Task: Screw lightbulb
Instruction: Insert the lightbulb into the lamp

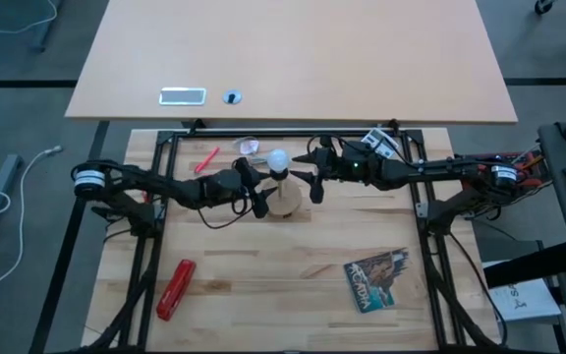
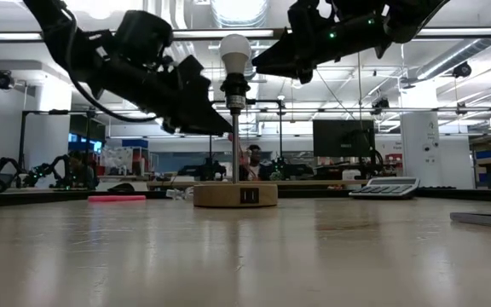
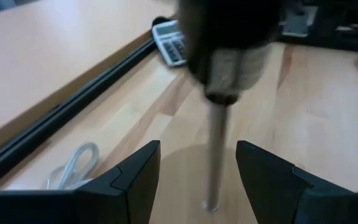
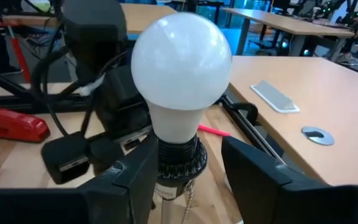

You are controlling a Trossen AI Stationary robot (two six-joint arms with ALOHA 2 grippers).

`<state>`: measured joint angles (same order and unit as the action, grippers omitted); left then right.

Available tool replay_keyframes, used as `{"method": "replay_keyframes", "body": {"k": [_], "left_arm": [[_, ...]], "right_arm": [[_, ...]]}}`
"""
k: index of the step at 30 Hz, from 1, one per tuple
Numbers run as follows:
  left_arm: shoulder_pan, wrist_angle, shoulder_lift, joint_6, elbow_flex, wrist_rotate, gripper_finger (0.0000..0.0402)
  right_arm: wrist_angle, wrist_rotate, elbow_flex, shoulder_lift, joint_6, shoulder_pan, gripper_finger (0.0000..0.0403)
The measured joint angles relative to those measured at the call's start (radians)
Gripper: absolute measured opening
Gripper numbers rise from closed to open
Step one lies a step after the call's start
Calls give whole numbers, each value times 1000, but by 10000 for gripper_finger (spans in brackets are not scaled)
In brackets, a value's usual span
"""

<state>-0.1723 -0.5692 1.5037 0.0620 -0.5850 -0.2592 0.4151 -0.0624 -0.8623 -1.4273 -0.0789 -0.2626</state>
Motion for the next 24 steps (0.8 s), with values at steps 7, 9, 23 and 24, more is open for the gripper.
{"method": "replay_keyframes", "body": {"k": [7,9,23,24], "left_arm": [[-1,28,5,7,-1,20,198],[-2,47,-7,18,-2,38,196],[-3,-67,54,25,-2,34,202],[-4,-85,64,18,-2,29,201]], "right_arm": [[-22,2,0,0,-17,-6,181],[-22,2,0,0,-17,-7,181],[-22,2,0,0,-9,-7,181],[-22,2,0,0,-9,-7,181]]}}
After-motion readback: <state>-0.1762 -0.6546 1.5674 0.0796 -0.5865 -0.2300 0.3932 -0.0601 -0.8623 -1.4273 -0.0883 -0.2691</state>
